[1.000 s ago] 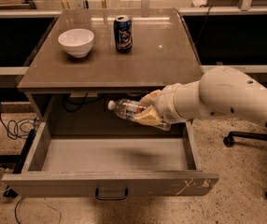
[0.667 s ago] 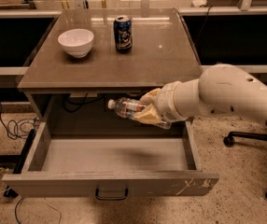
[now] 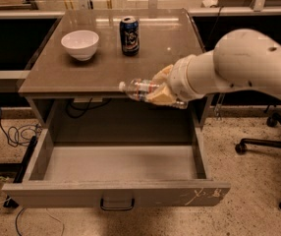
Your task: Pick water bottle from top drawer and place on counter
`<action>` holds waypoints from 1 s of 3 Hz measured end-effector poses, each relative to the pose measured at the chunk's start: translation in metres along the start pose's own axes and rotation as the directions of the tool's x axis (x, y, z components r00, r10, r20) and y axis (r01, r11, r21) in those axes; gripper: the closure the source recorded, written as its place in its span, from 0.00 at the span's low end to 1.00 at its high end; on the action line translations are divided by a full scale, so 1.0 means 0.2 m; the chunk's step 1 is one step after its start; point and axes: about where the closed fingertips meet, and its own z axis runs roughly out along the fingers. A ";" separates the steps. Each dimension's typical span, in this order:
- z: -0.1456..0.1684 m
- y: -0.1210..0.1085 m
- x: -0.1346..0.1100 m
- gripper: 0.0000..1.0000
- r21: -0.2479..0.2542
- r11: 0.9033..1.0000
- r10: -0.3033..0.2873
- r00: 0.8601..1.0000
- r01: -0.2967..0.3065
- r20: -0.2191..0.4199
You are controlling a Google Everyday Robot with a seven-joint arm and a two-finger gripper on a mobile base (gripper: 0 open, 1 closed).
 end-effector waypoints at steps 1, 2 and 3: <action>-0.03 -0.15 -0.05 1.00 0.011 0.999 -0.033 0.999 0.033 -0.008; -0.04 -0.29 -0.11 1.00 0.022 0.997 -0.072 0.997 0.072 -0.013; 0.02 -0.42 -0.16 1.00 0.032 0.995 -0.092 0.996 0.091 0.015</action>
Offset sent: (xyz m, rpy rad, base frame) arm 0.0744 -0.0146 0.0652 -0.0762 -0.0866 0.0406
